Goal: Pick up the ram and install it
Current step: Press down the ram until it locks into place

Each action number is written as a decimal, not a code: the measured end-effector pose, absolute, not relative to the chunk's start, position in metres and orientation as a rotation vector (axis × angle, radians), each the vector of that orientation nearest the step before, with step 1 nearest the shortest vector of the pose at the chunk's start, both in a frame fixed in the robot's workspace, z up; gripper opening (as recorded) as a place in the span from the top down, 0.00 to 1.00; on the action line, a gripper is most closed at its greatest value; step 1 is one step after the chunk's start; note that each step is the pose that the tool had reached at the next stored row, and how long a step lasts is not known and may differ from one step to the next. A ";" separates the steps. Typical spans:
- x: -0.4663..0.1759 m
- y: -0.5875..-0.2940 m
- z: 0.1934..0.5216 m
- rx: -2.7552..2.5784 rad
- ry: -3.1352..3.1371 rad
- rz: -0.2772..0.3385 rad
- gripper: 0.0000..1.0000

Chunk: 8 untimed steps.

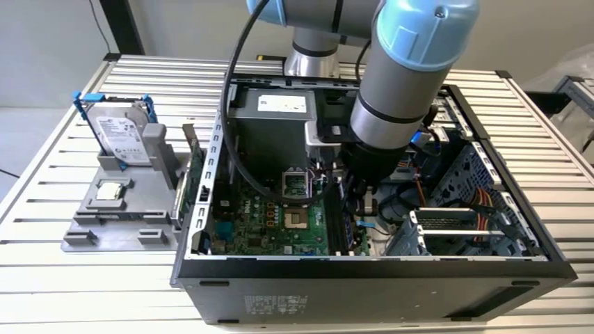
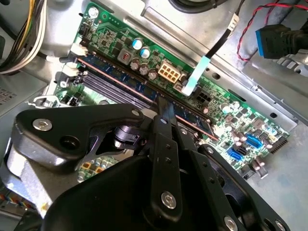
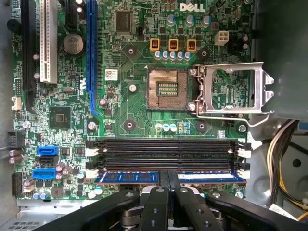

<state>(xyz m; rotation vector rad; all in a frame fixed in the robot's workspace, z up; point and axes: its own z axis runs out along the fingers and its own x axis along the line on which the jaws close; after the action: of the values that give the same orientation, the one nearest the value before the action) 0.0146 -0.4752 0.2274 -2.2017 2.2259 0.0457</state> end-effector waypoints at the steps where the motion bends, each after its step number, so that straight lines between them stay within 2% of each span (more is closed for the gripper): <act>1: 0.015 -0.475 0.227 -2.202 2.226 0.046 1.00; 8: 0.015 -0.475 0.223 -2.202 2.227 0.045 1.00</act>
<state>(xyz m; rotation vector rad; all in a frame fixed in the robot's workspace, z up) 0.0146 -0.4753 0.2229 -2.2024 2.2267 0.0448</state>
